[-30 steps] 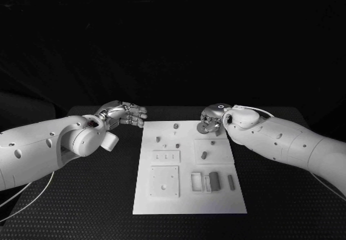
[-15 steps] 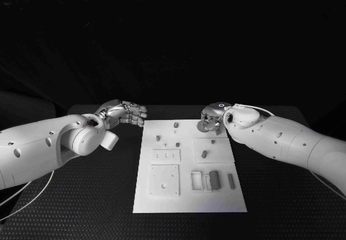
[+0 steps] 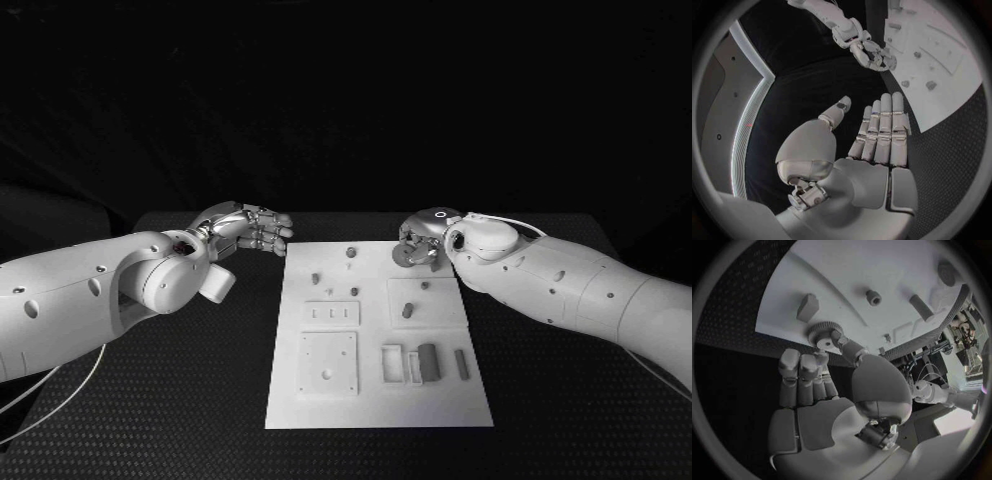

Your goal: Assemble the parts on the task board

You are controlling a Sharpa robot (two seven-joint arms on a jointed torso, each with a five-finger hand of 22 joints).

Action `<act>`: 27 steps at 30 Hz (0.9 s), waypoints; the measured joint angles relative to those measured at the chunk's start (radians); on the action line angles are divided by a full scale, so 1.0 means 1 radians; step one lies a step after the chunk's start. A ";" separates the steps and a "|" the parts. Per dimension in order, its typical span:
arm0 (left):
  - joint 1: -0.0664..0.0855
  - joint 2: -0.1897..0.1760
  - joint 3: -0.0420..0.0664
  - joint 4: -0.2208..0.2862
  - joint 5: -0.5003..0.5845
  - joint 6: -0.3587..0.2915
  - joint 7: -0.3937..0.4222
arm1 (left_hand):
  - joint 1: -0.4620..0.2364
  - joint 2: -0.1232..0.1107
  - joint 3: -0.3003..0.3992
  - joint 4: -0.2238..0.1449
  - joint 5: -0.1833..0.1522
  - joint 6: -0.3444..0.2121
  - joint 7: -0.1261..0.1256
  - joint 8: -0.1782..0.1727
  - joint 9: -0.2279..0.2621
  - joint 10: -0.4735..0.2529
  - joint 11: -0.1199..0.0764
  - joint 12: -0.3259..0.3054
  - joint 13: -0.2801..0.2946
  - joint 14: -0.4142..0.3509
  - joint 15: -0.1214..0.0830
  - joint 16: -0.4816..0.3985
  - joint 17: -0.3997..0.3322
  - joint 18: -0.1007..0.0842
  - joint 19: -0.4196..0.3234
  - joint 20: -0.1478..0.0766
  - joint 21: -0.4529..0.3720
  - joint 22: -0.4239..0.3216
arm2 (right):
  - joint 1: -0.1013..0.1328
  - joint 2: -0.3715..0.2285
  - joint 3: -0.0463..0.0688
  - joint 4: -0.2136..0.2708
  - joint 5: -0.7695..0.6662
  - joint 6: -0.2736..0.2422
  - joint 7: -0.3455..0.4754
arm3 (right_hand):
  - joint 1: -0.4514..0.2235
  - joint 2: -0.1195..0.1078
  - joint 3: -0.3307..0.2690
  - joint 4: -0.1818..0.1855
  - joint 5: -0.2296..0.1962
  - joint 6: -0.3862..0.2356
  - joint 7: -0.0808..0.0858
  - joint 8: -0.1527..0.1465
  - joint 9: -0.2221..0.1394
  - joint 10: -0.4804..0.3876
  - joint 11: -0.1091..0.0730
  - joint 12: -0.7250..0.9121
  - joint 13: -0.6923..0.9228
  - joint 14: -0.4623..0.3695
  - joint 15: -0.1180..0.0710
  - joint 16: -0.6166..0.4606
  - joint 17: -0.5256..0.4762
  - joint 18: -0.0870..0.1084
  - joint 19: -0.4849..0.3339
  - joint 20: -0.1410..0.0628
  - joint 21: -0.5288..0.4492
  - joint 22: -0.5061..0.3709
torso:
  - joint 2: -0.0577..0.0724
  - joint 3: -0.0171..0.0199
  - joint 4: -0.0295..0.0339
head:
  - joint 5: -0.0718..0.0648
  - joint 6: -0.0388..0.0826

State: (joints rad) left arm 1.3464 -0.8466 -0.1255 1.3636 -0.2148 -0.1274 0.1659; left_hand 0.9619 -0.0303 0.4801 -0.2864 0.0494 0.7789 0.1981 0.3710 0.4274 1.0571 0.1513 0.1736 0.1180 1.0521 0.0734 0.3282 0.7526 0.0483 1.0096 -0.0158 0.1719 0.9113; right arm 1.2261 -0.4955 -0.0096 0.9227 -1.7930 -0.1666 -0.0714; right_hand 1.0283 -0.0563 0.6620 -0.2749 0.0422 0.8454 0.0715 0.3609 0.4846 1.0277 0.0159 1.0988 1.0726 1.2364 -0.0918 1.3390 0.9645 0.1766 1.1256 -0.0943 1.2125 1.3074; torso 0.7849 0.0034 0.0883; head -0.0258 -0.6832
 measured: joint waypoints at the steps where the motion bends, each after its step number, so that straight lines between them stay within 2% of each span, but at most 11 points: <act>1: 0.000 -0.001 0.000 0.001 0.000 0.000 0.000 | 0.000 0.000 0.000 0.000 0.000 0.000 0.000 0.000 0.000 0.000 0.000 0.000 0.000 0.000 0.000 0.000 0.000 0.000 0.000 0.000 0.000 0.000 | 0.000 -0.002 0.000 0.006 -0.004 -0.005 -0.002 | 0.000 0.000 0.000 0.000 0.001 0.001 -0.001 0.000 0.000 0.000 0.000 0.000 0.000 0.000 0.000 0.000 0.000 0.000 0.000 0.000 0.000 0.000 | 0.000 0.0000 0.0000 | 0.001 0.001; 9: 0.001 -0.006 0.000 0.005 0.000 -0.001 -0.001 | 0.000 0.000 0.000 0.000 0.000 0.000 0.000 0.000 0.000 0.000 0.000 0.000 0.000 0.000 0.000 0.000 0.000 -0.001 0.000 0.000 -0.004 0.000 | 0.005 -0.017 0.000 0.047 -0.030 -0.035 -0.016 | 0.000 0.000 -0.001 -0.001 0.004 0.001 -0.001 0.000 0.000 0.002 -0.002 0.000 -0.004 0.002 -0.002 0.000 0.000 0.000 0.000 0.000 0.000 0.000 | 0.000 -0.0011 0.0000 | 0.003 0.006; 13: 0.002 -0.007 0.000 0.007 0.000 -0.001 -0.001 | 0.000 0.000 0.000 0.000 0.000 0.000 0.000 0.000 0.000 0.000 0.000 0.000 0.000 0.000 0.000 0.000 0.001 -0.002 0.000 0.000 -0.004 0.000 | 0.013 -0.029 0.000 0.094 -0.048 -0.052 -0.025 | -0.001 0.000 -0.004 0.001 0.004 0.001 -0.001 0.000 0.000 0.004 -0.004 0.000 -0.006 0.004 -0.004 0.000 0.000 0.000 0.002 0.002 0.000 0.000 | 0.000 -0.0011 -0.0003 | 0.006 0.007; 19: 0.002 -0.007 0.000 0.007 0.000 -0.001 -0.001 | 0.000 0.000 0.000 0.000 0.000 0.000 0.000 0.000 0.000 0.000 0.000 0.000 0.000 0.000 0.000 0.000 0.001 -0.002 0.000 0.000 -0.004 0.000 | 0.023 -0.032 0.001 0.174 -0.088 -0.076 -0.044 | -0.012 -0.012 -0.006 0.003 0.004 0.007 -0.007 0.000 0.000 0.007 -0.007 0.000 -0.012 0.005 -0.005 0.000 0.000 0.000 0.004 -0.001 0.000 0.000 | -0.001 -0.0006 -0.0012 | 0.008 0.010; 23: 0.002 -0.007 0.000 0.006 0.000 -0.001 -0.001 | 0.000 0.000 0.000 0.000 0.000 0.000 0.000 0.000 0.000 0.000 0.000 0.000 0.000 0.000 0.000 0.000 0.001 -0.003 0.000 0.000 -0.004 0.000 | 0.023 -0.027 0.001 0.205 -0.114 -0.087 -0.056 | -0.013 -0.022 -0.002 0.009 0.004 0.008 -0.008 0.000 0.000 0.007 -0.007 0.000 -0.014 0.005 -0.005 0.000 0.000 0.000 0.008 0.000 0.000 0.000 | -0.002 -0.0005 -0.0012 | 0.008 0.013; 27: 0.002 -0.006 0.000 0.004 0.000 -0.002 -0.001 | 0.000 0.000 0.000 0.000 0.000 0.000 0.000 0.000 0.000 0.000 0.000 0.000 0.000 0.000 0.000 -0.004 0.001 -0.003 0.000 0.000 -0.004 0.000 | 0.023 0.003 0.000 0.219 -0.146 -0.098 -0.067 | -0.014 -0.031 -0.001 0.016 0.004 0.012 -0.011 0.004 0.000 0.007 -0.007 0.000 -0.018 0.008 -0.008 0.000 -0.002 0.000 0.008 -0.001 0.000 0.000 | -0.002 -0.0006 -0.0011 | 0.009 0.016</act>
State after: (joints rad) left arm 1.3486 -0.8528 -0.1254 1.3672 -0.2148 -0.1292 0.1651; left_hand 0.9619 -0.0303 0.4803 -0.2866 0.0494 0.7789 0.1980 0.3710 0.4274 1.0570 0.1513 0.1738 0.1180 1.0521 0.0734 0.3246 0.7541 0.0453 1.0096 -0.0158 0.1681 0.9113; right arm 1.2492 -0.4922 -0.0095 1.1420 -1.9385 -0.2649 -0.1384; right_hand 1.0139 -0.0875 0.6613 -0.2589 0.0464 0.8572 0.0601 0.3646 0.4850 1.0349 0.0087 1.0987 1.0551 1.2448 -0.1001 1.3390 0.9629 0.1767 1.1337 -0.0950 1.2125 1.3074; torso 0.7827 0.0028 0.0872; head -0.0166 -0.6672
